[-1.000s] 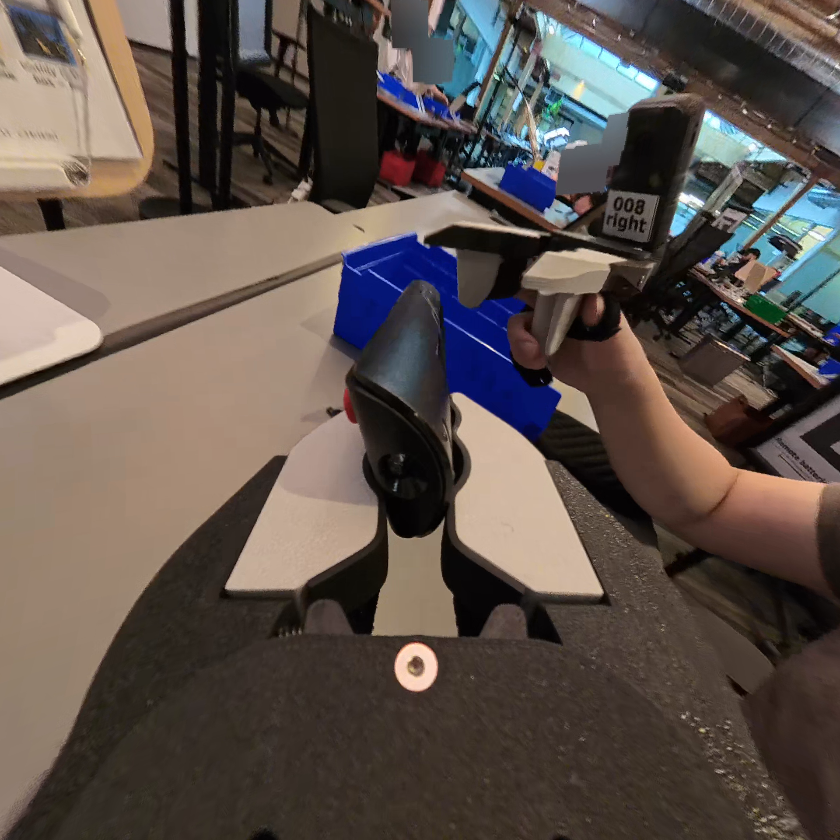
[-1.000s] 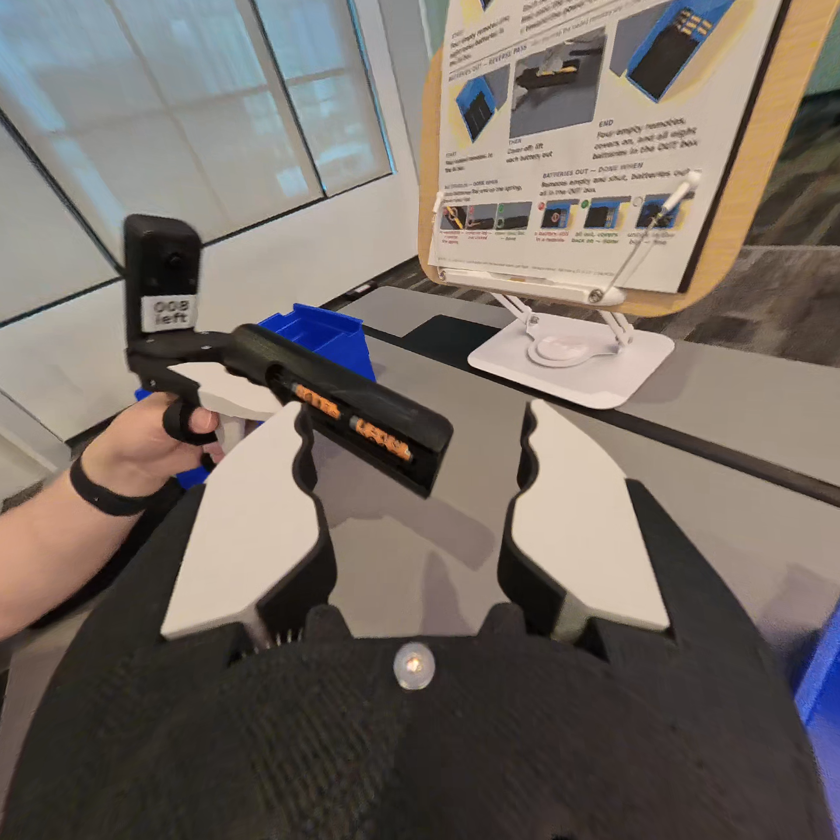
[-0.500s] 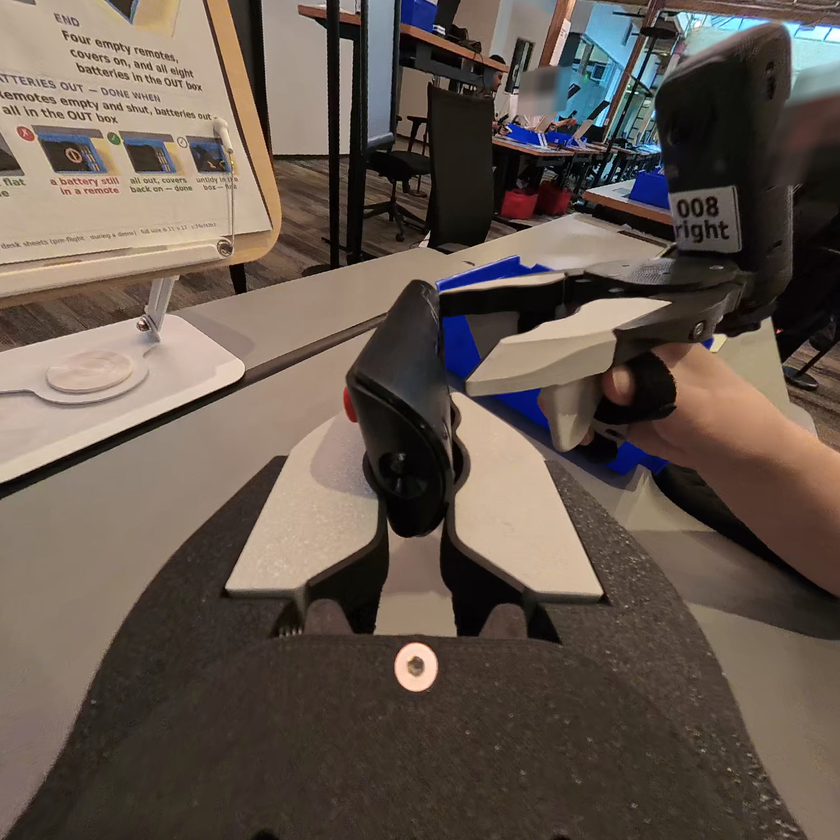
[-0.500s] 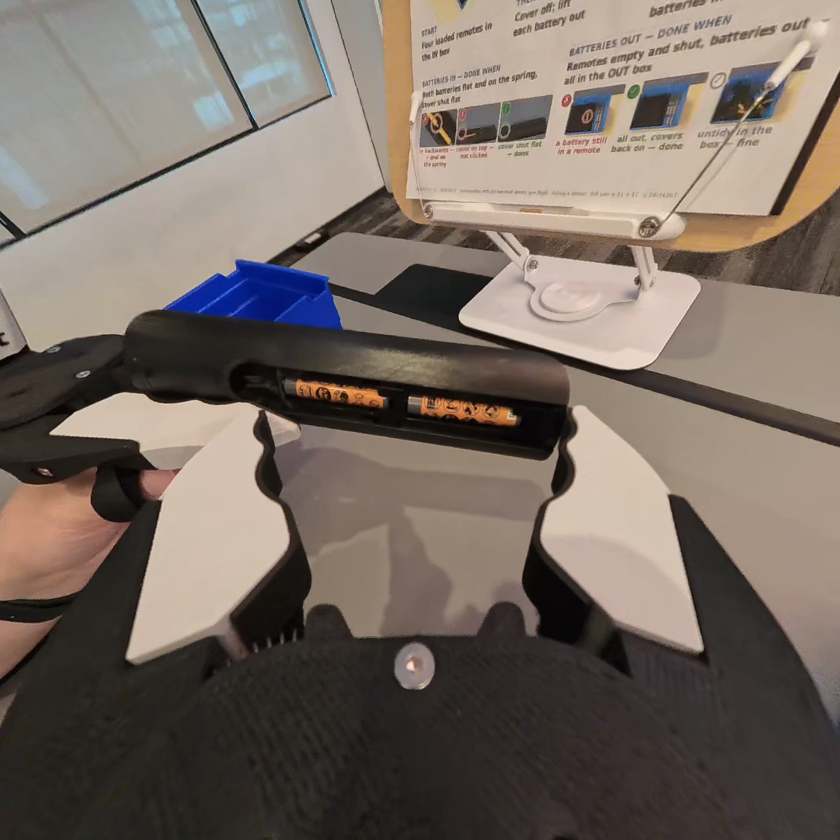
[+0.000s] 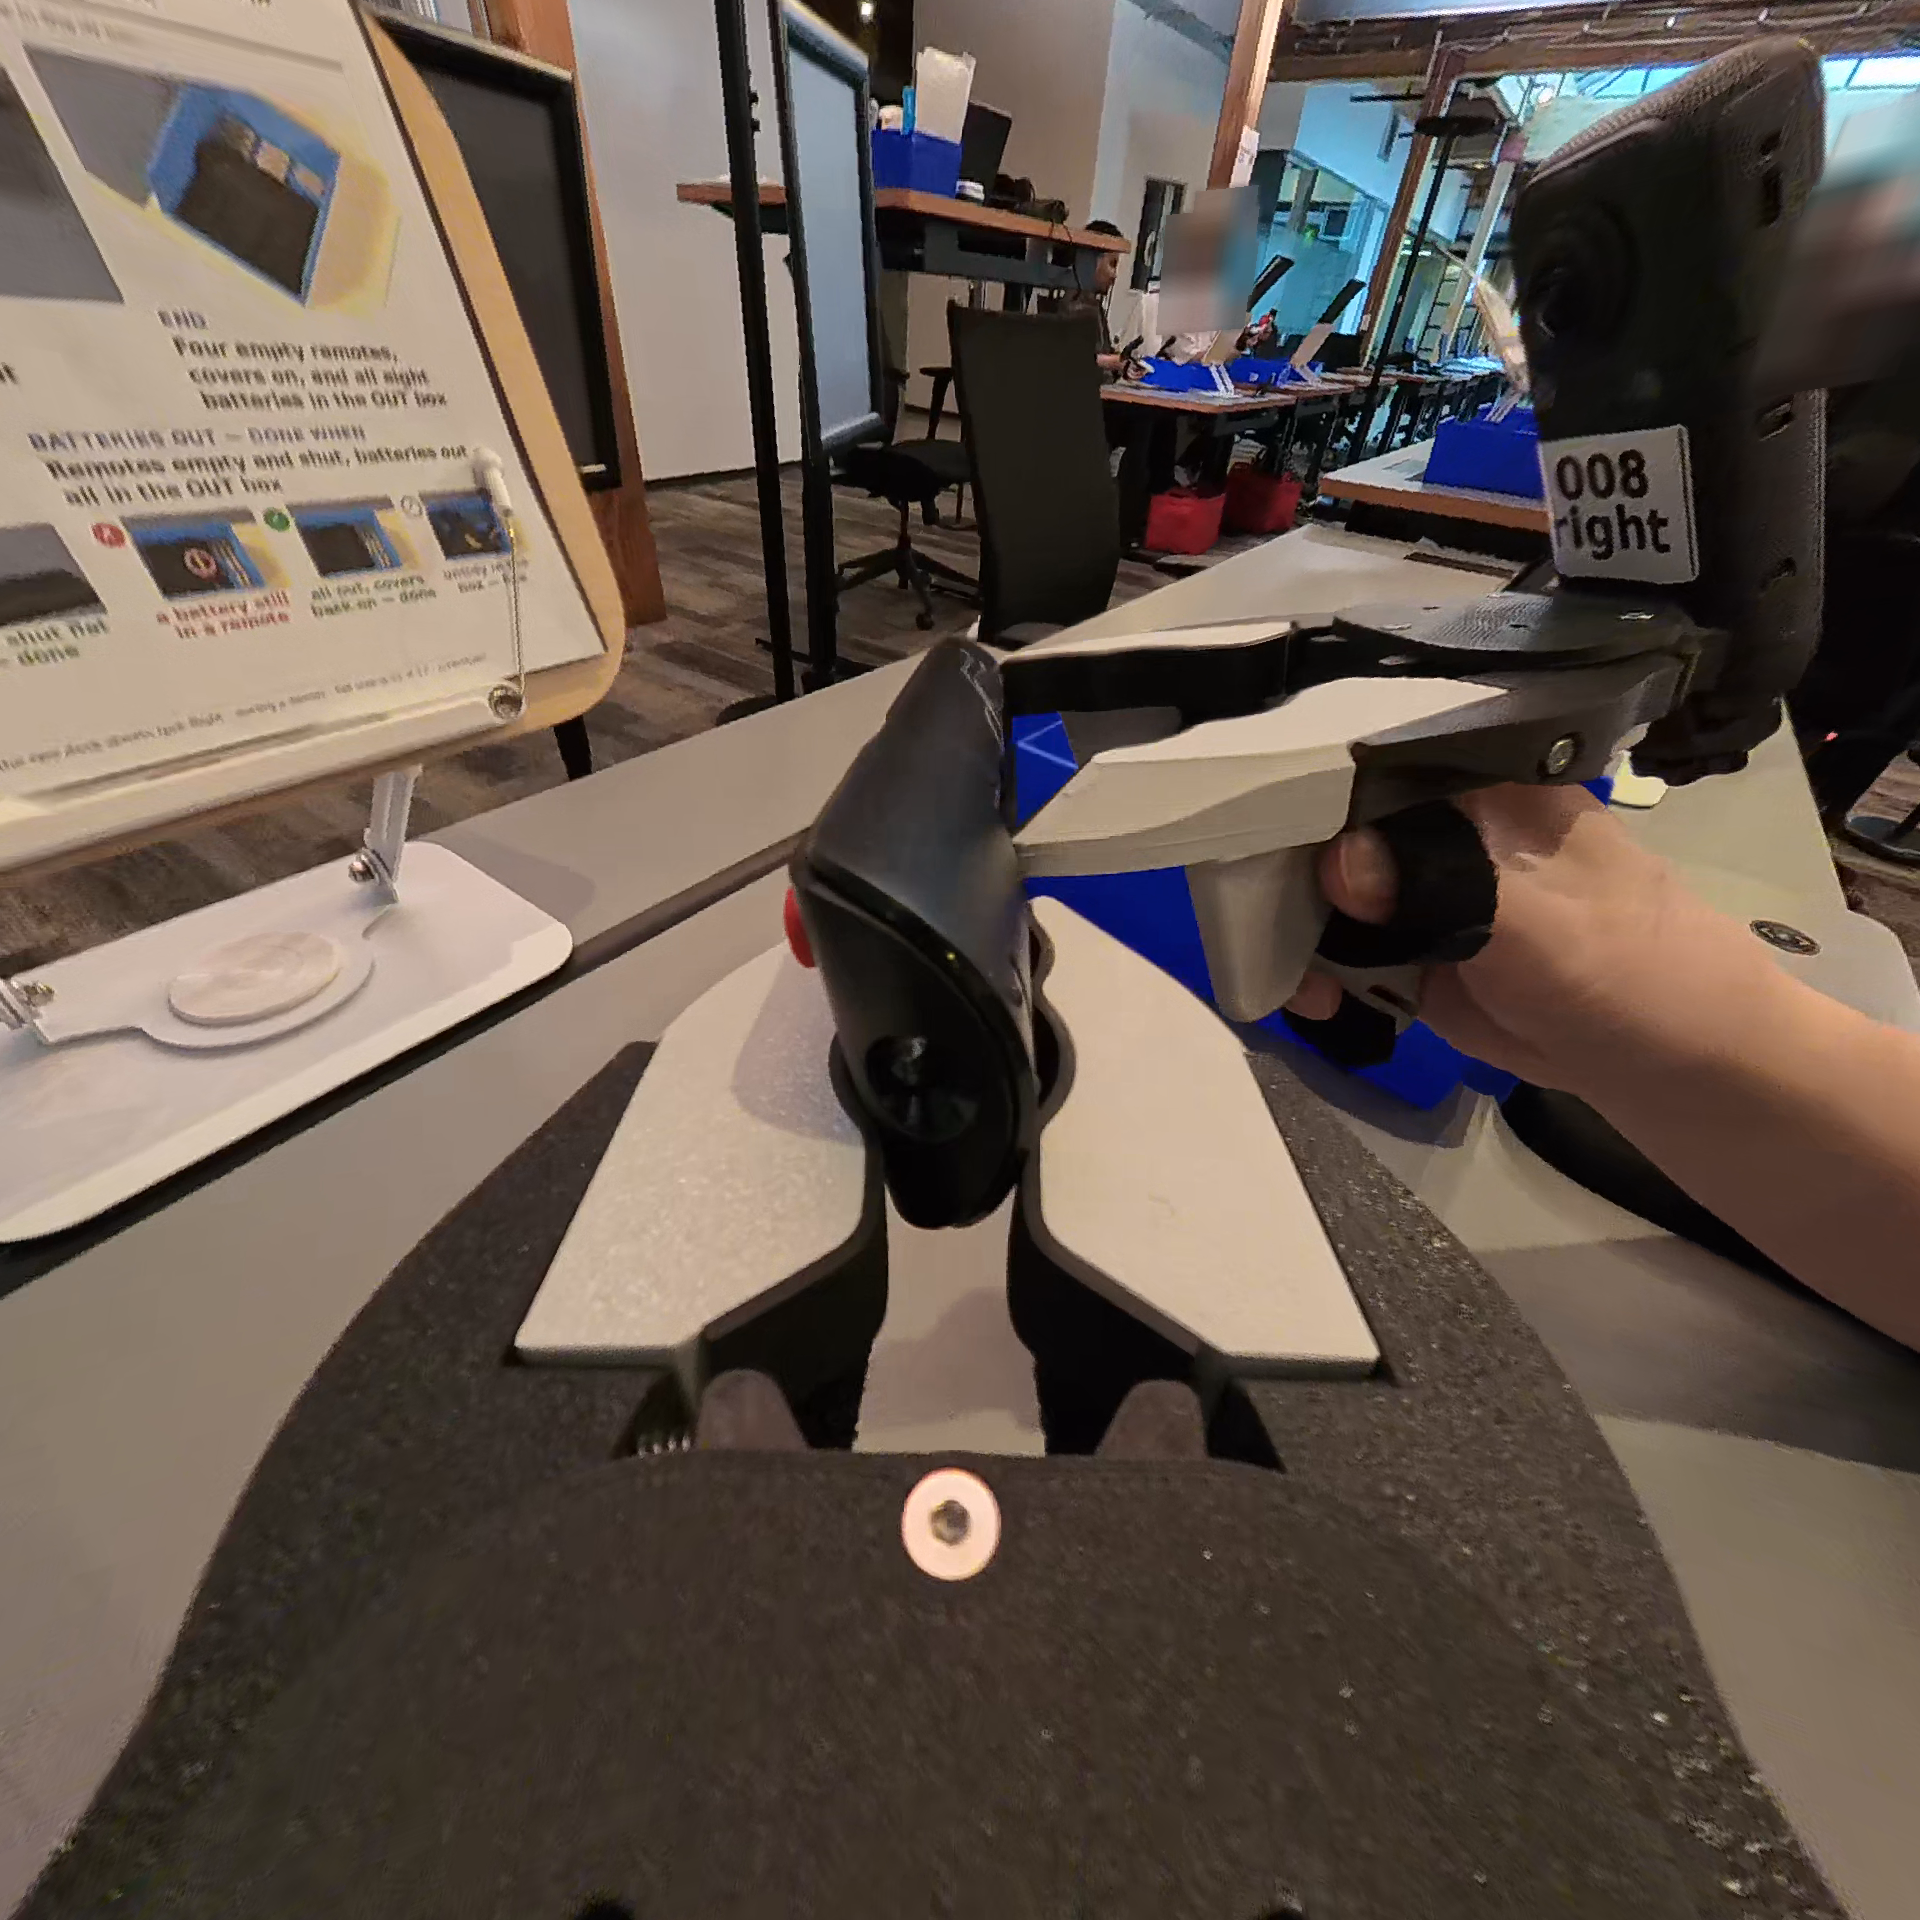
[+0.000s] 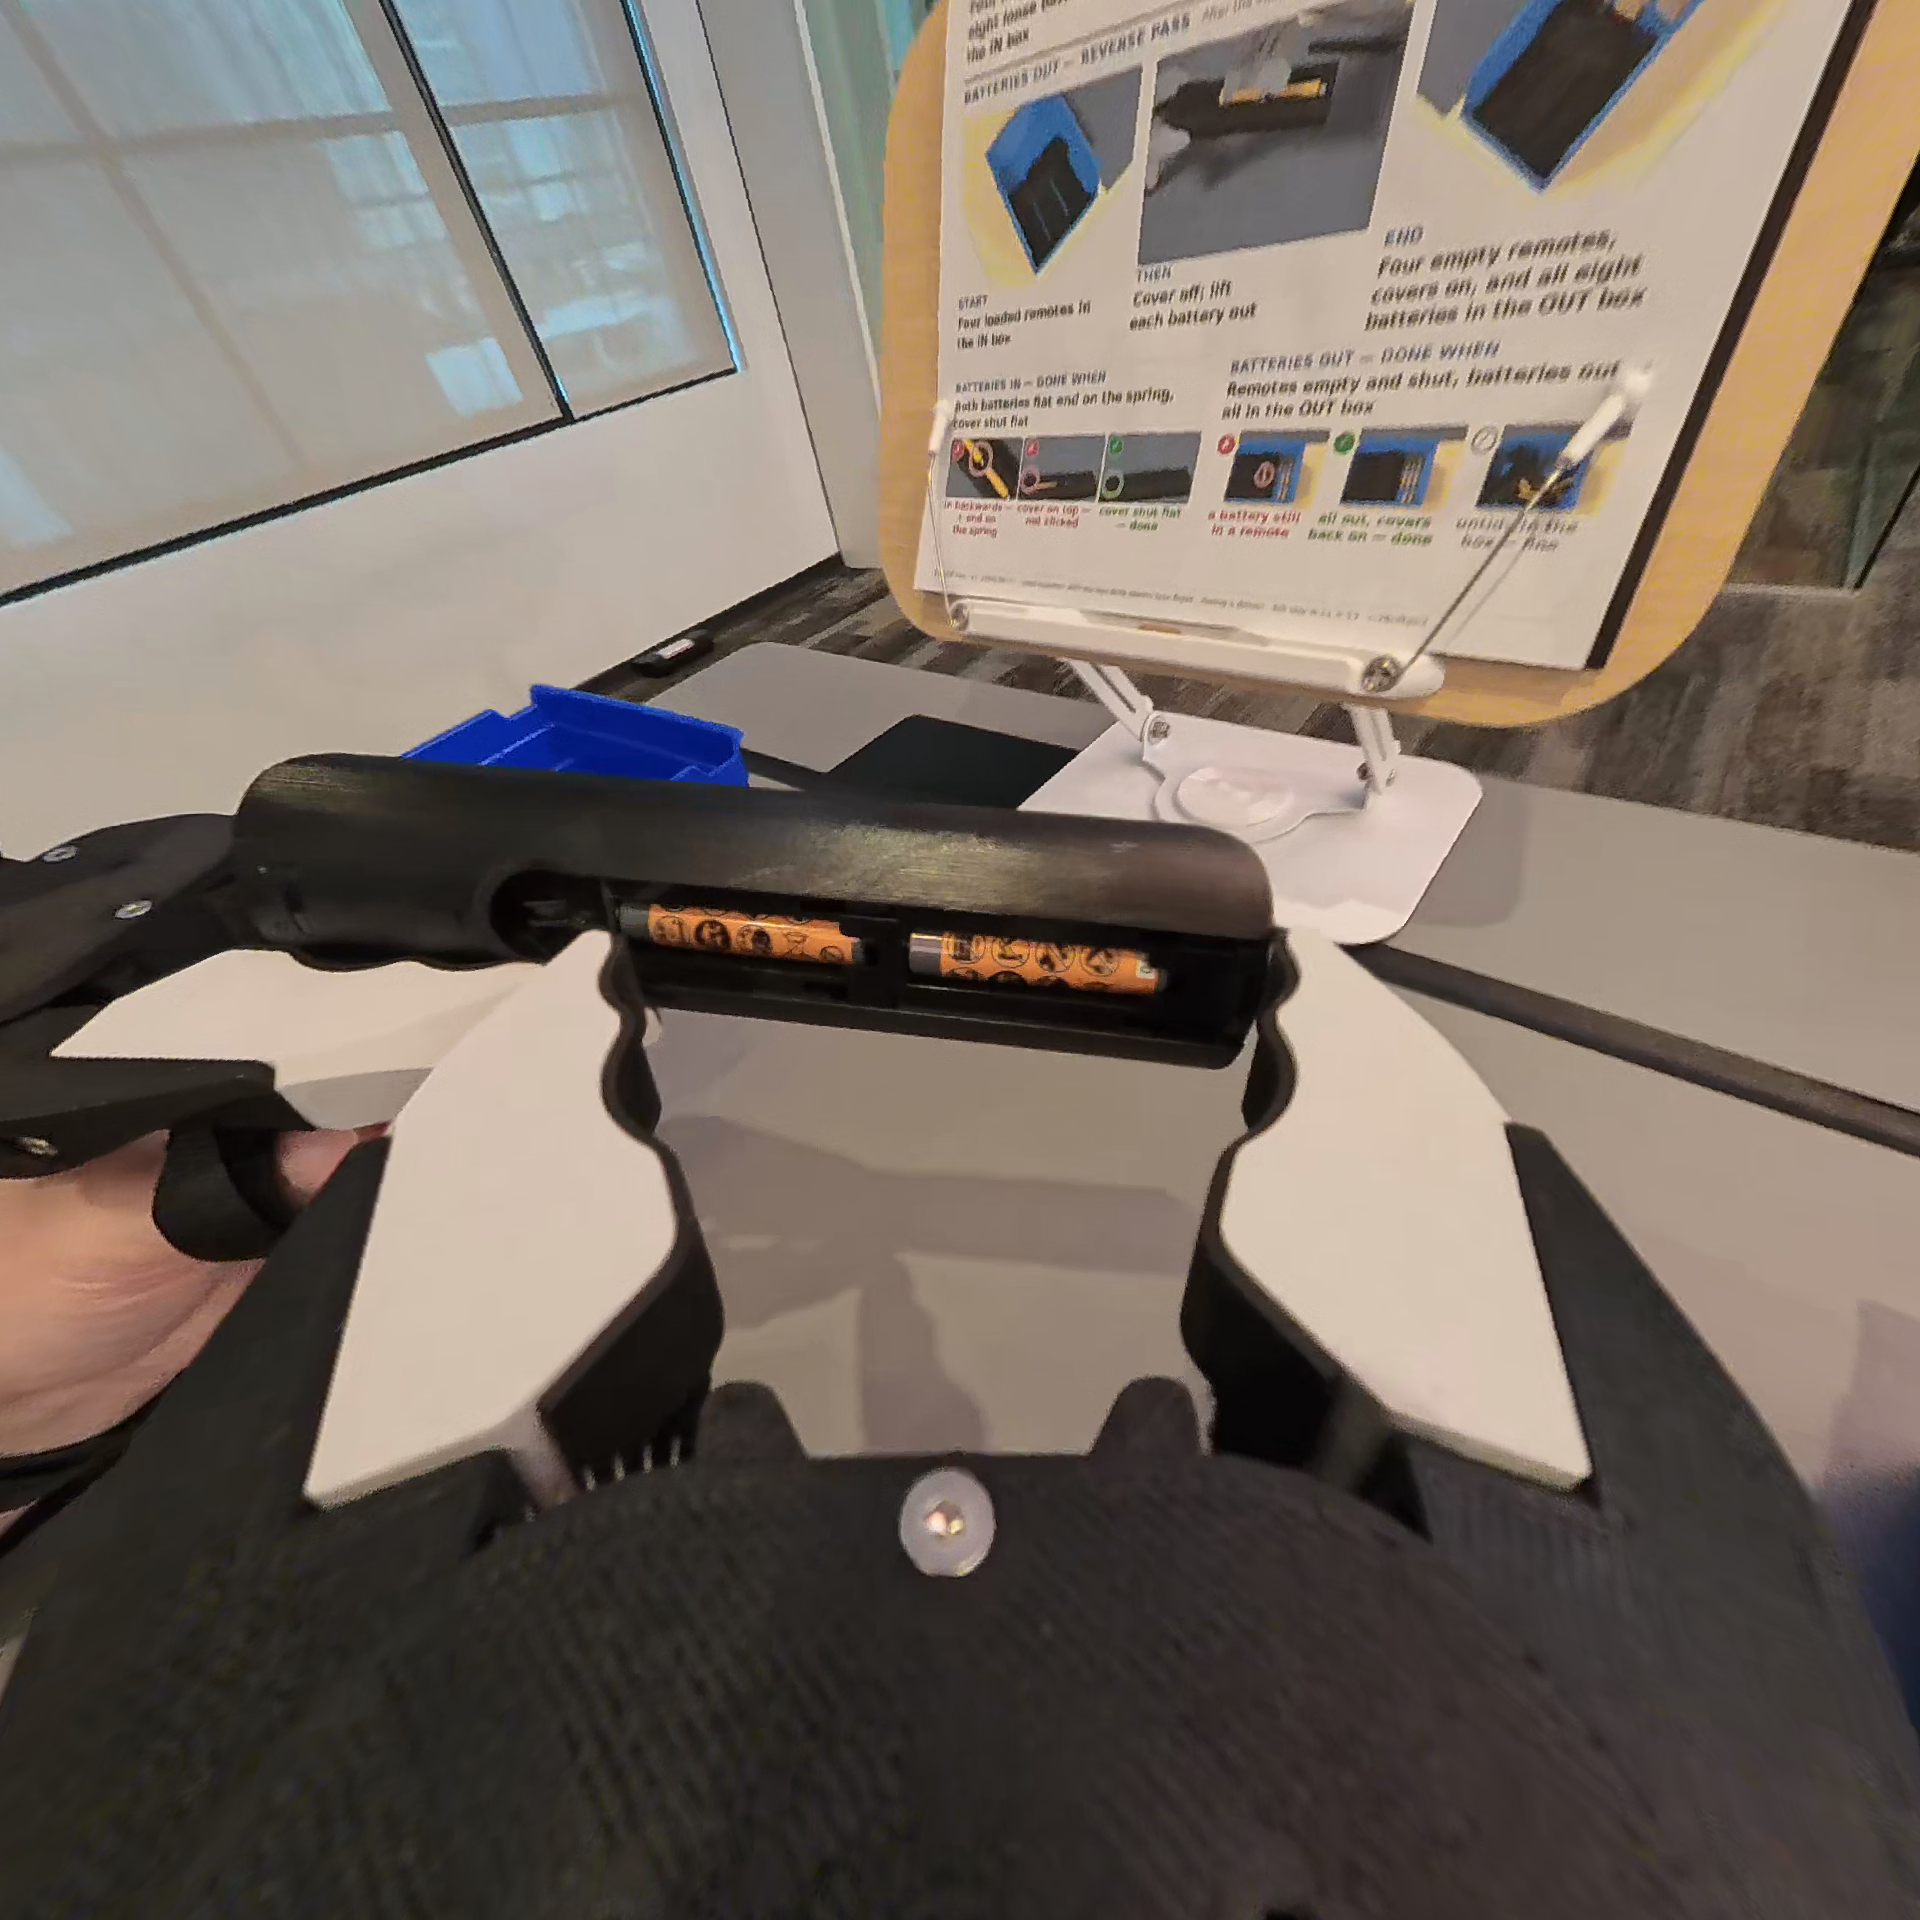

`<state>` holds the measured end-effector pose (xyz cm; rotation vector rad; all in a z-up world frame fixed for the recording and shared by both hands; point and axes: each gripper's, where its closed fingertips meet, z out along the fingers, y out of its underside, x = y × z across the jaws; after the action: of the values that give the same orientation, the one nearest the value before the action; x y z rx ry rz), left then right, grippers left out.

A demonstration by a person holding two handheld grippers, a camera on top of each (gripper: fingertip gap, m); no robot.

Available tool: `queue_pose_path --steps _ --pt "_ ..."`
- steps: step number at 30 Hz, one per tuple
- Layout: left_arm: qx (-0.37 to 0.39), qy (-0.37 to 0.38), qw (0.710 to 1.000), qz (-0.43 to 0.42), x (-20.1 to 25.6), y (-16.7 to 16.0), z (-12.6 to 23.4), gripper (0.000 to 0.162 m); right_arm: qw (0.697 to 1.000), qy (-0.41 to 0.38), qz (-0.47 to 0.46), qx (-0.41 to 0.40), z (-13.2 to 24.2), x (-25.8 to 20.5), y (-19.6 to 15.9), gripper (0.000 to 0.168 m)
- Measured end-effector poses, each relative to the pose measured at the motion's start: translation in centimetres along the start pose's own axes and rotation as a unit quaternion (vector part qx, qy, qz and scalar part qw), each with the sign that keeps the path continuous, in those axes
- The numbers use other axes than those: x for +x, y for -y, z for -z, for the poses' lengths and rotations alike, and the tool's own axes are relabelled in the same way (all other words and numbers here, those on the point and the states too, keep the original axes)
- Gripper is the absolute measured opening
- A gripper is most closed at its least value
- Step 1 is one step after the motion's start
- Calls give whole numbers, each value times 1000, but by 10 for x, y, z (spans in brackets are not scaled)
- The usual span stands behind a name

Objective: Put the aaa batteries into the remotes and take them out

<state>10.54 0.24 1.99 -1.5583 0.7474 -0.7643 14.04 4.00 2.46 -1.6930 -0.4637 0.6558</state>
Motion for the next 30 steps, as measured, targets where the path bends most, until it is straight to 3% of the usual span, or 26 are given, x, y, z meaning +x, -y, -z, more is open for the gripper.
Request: queue_pose_path --steps 30 --pt "13 9 999 -36 12 12 5 22 1000 10 -11 18 11 -8 14 115"
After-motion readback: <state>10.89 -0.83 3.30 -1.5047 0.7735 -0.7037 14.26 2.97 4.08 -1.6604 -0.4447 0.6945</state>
